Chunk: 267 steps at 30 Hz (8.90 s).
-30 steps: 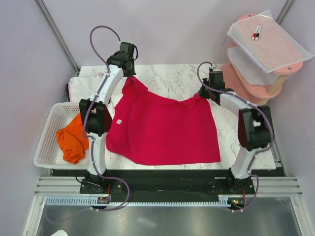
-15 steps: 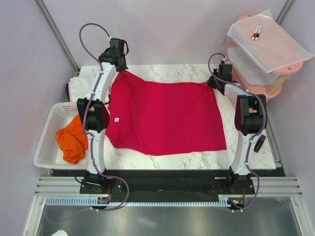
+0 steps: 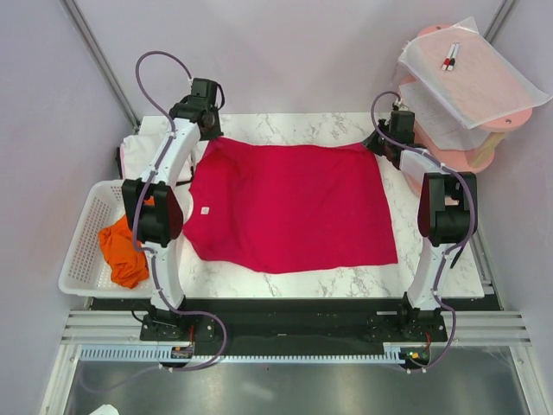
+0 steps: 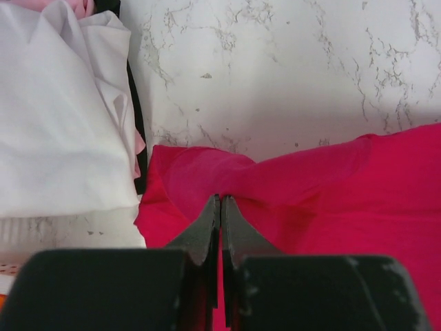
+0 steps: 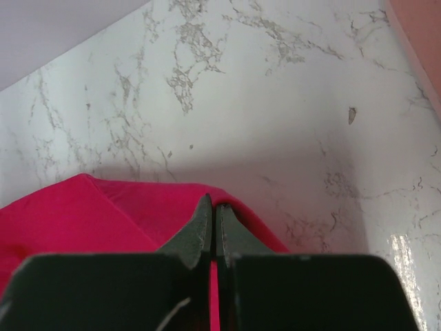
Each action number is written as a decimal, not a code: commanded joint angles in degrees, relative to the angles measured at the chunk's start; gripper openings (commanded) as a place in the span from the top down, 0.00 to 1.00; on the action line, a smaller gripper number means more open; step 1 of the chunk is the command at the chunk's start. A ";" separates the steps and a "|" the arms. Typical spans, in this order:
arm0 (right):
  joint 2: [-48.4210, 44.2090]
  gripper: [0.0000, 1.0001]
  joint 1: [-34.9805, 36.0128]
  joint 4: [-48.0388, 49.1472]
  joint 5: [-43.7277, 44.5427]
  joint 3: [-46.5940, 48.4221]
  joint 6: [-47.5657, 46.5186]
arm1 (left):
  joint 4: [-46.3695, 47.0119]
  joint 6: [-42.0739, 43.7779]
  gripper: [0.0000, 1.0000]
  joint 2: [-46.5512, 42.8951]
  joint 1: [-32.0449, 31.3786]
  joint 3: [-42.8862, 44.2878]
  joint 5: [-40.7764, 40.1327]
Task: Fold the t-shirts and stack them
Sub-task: Fold the flattened tshirt in 1/3 of the way
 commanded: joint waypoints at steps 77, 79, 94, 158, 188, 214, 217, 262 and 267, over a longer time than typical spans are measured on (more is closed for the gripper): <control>10.73 1.00 15.83 -21.29 14.79 11.39 -12.89 | -1.64 -6.19 0.98 5.23 -6.31 -15.33 -5.54; 12.93 1.00 15.75 -21.73 16.20 13.59 -12.72 | -2.87 -6.19 0.98 8.65 -6.31 -11.55 -6.06; 17.43 1.00 11.62 -19.64 20.25 20.82 -11.49 | -5.70 -6.11 0.98 26.33 -4.38 17.99 -7.12; -13.17 0.20 15.57 -7.06 15.70 -12.86 -5.95 | 19.10 -5.40 0.14 -15.15 -13.17 -38.96 -5.81; 7.93 0.45 33.32 2.17 -7.00 3.84 4.78 | 19.54 -4.61 0.13 -14.27 -12.82 -39.49 -7.82; 9.86 0.55 34.73 12.63 -14.65 5.95 8.64 | 19.63 -5.49 0.14 -9.88 -12.03 -39.66 -9.41; 10.65 0.55 34.82 12.63 -14.38 7.09 8.38 | 19.63 -5.49 0.14 -9.79 -11.85 -39.66 -9.41; 3.01 0.53 39.74 7.18 -4.81 -3.02 -5.33 | 13.83 -8.22 0.20 0.49 -5.08 -30.44 -10.11; 3.53 0.53 39.83 3.67 3.00 -1.71 -7.36 | 13.65 -8.21 0.20 0.40 -5.08 -30.52 -10.20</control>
